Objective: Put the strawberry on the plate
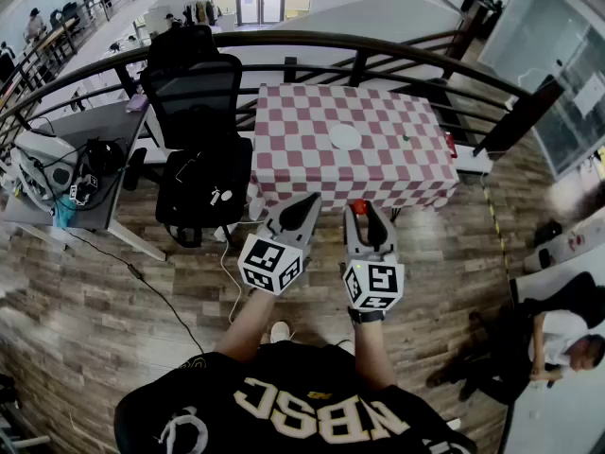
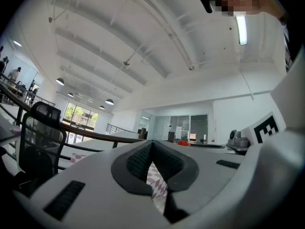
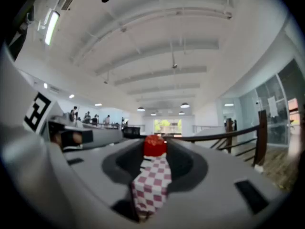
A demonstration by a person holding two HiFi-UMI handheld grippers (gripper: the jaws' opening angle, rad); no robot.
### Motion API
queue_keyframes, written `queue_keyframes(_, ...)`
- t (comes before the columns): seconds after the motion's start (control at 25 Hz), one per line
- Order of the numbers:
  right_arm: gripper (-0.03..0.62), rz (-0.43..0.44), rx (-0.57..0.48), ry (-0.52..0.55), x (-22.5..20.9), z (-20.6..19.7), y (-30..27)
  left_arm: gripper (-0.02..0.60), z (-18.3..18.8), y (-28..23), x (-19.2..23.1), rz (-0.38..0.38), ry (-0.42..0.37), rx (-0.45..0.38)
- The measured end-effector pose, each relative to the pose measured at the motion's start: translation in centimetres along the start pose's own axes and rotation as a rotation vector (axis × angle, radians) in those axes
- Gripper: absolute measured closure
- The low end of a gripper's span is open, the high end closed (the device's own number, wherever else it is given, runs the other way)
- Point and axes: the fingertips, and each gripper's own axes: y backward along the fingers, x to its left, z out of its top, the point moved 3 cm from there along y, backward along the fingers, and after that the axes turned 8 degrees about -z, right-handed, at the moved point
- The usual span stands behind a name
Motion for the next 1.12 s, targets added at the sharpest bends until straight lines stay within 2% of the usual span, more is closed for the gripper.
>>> queue_keyframes(0.32,0.442,-0.043,0.006,0.001,1.1,-0.3,-2.1,0.566,-0.6,0.9,3.2,-0.022,0.015,0.012)
queue_keyframes(0.56,0.442,-0.029,0.037,0.014,0.6,-1.4,-4.4,0.566,-1.8,-1.3,4.3,-0.046,0.042,0.023)
queue_keyframes(0.68,0.442,-0.022,0.053,-0.007,-0.7,-2.6,-7.3,0.566,-2.5,-3.3,5.5,-0.052,0.023,0.031)
queue_keyframes(0.88,0.442,-0.011,0.057,-0.05,-4.6,-3.7,-14.3,0.566,-2.9,-8.9,10.2,-0.007,0.002,0.042)
queue_keyframes(1.12,0.442,-0.004,-0.026,-0.079,-11.2,-0.6,-24.8,0.566,-0.8,-19.6,14.8,0.001,-0.056,0.03)
